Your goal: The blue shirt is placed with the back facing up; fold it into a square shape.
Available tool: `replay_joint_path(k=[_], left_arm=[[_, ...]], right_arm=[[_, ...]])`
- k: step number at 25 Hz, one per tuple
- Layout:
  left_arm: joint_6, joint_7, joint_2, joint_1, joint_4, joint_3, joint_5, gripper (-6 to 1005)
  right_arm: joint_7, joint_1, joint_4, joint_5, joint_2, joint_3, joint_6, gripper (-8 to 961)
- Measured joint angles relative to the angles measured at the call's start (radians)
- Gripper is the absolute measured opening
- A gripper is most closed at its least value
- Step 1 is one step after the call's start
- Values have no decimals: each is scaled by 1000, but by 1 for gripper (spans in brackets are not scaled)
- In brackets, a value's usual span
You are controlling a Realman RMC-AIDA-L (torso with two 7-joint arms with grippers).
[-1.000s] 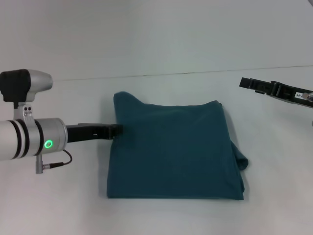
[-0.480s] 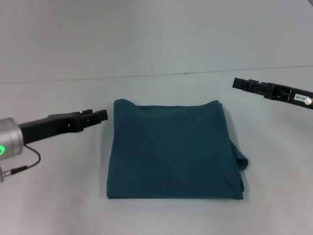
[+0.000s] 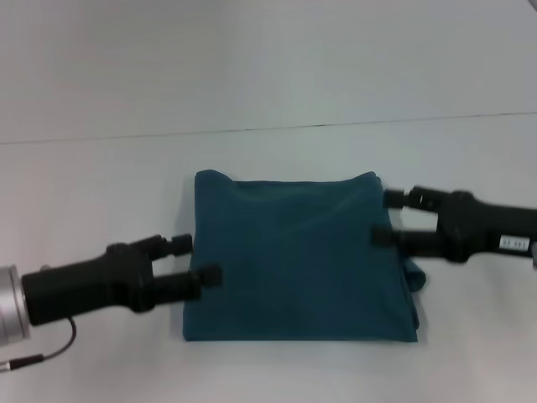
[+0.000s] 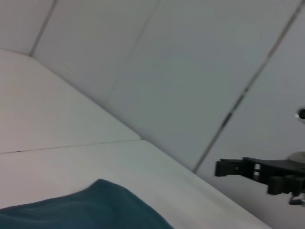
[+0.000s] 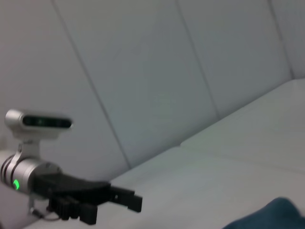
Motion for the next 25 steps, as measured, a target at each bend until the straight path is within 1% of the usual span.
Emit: replay_joint_path(k=[5,10,16,25], left_arm=[[36,151,1,-1,-50,12,32,900],[48,270,1,-3,-68,21,60,898],[38,276,1,-10,-73,24,91,888],[35,273,2,-10,-77,23,94,888]], right_arm=[[-51,5,-12,-100,26,0,2,931],[-56,18,-16,-159,36,-3,4,930],[-49,26,-25,-177,39,-12,-2,930],[-47,27,-25,-180,36,-24,-3,931]])
